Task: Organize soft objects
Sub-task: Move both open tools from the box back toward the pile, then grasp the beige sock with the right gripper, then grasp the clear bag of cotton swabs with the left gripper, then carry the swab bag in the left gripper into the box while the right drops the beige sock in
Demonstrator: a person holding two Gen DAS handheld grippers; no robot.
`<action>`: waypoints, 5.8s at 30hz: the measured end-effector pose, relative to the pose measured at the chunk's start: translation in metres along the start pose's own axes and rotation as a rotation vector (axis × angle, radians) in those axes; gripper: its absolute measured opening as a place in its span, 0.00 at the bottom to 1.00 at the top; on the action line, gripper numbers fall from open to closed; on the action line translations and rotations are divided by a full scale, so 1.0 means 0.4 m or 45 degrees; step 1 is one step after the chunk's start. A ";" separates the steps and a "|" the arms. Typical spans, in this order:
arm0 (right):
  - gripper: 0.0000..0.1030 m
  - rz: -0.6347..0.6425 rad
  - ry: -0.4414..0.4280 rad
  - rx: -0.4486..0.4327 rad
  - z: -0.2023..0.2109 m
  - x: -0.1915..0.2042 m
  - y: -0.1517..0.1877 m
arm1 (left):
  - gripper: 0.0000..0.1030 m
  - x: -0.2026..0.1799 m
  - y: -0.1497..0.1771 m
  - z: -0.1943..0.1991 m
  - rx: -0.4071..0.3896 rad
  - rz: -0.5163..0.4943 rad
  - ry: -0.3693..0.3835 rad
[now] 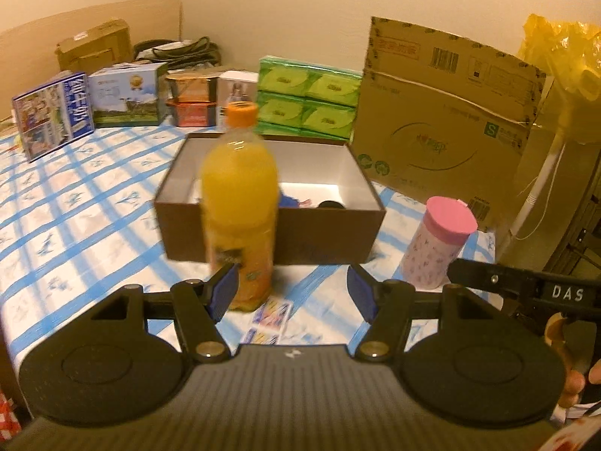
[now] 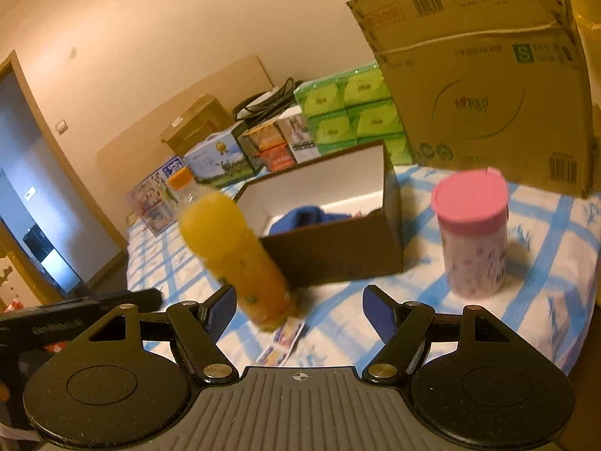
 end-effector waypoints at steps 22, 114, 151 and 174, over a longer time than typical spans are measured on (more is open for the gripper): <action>0.72 -0.007 0.087 0.059 0.049 0.084 0.255 | 0.61 0.281 0.247 0.208 -0.016 0.174 -0.151; 0.05 0.265 0.185 0.054 -0.136 -0.003 0.166 | 0.11 0.522 0.340 -0.090 0.178 0.192 -0.111; 0.05 0.332 0.021 -0.072 -0.594 0.047 -0.311 | 0.11 0.391 -0.302 -0.524 0.016 -0.111 0.119; 0.16 0.302 -0.017 -0.006 -0.690 0.047 -0.279 | 0.37 0.424 -0.269 -0.635 0.115 -0.134 0.071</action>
Point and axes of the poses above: each gripper's, at about its wrist camera, not at the fingertips, and z roughly against the way its jaws point, x to its left, y to its underside, the point moved 10 cm from there along -z, roughly the way its jaws point, and after that the axes turned 3 degrees about y, right-handed, at the moved point
